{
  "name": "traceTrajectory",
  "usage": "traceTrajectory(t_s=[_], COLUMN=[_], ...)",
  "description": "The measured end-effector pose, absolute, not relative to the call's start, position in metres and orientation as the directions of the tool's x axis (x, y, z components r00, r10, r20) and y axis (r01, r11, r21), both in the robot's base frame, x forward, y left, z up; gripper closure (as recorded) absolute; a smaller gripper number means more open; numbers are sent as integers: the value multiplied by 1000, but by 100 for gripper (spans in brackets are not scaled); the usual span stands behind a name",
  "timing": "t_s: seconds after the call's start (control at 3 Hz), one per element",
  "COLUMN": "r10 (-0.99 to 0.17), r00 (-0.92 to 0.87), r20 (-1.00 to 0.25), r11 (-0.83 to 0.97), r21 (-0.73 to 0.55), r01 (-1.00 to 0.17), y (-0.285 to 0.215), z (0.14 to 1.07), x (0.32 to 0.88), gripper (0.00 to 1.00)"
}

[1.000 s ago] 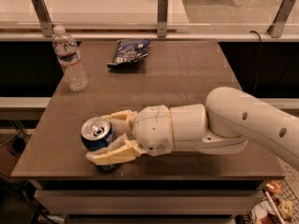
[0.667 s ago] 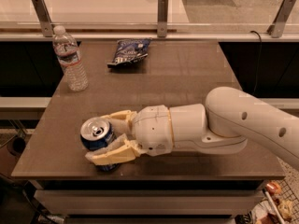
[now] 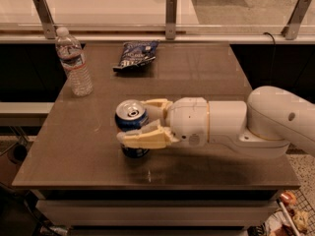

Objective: Move pepsi can near blue chip bag

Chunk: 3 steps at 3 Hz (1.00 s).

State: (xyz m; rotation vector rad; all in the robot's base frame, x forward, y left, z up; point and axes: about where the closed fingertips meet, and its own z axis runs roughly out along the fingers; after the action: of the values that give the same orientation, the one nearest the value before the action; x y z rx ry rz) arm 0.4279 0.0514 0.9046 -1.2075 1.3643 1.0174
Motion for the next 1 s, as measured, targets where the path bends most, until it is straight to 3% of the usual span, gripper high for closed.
traceTrajectory(t_s=[1.0], r10=[-196], r00=[-90], r20=[-976], r11=[509], r21=[-23], r01=[-861], y=[-90], z=[962], x=[510], gripper=[100])
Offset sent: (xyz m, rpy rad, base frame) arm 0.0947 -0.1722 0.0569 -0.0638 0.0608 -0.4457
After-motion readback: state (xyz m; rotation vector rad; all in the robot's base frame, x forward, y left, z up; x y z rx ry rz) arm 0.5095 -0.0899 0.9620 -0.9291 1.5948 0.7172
